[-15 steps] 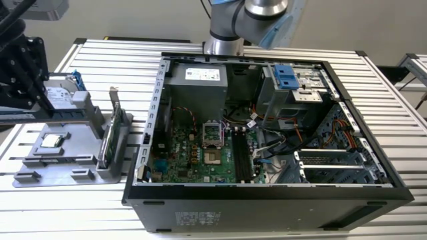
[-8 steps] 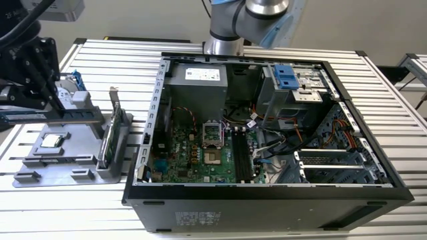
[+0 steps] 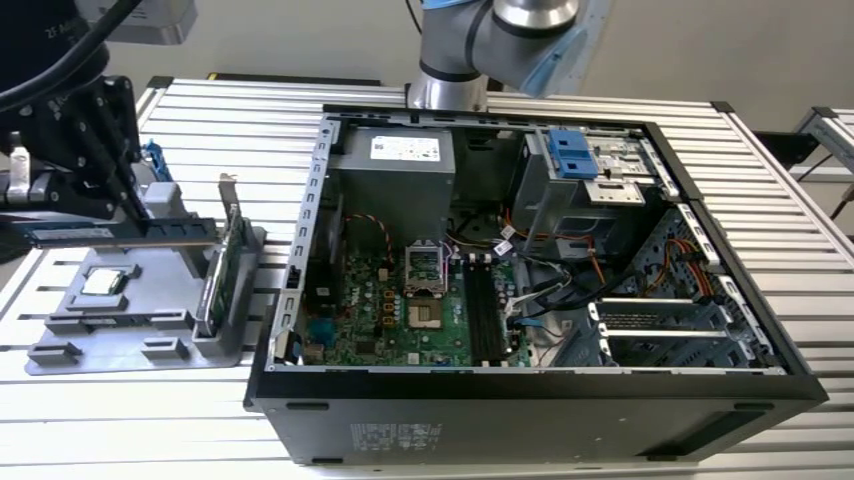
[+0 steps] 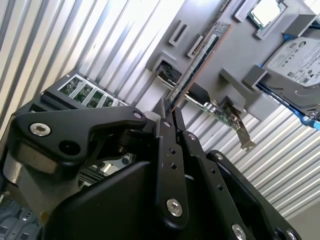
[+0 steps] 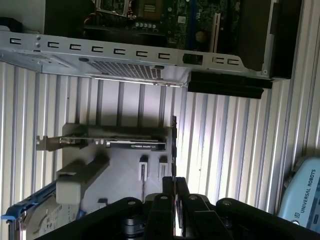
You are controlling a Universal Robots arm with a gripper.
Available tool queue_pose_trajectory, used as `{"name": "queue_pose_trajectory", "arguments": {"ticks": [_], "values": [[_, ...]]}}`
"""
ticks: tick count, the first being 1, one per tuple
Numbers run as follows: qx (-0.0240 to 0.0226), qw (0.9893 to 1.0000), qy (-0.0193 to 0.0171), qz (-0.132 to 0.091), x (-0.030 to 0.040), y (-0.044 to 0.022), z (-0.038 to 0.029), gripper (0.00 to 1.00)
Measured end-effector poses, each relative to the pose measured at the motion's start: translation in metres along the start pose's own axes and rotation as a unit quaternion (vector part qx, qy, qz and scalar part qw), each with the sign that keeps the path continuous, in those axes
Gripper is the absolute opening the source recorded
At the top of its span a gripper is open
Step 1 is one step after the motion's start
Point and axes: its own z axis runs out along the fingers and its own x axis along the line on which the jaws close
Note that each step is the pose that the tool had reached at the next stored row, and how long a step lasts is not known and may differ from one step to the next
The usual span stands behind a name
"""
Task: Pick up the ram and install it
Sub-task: 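Pick up the ram and move it above insertion slot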
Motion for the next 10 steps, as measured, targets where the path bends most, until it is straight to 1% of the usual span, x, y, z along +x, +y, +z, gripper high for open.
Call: {"name": "queue_pose_trajectory", "arguments": {"ticks": [10], "values": [[0.0002,1.0000,0.0000,0.000,-0.0014,0.0205,0.0000,0.00]]}}
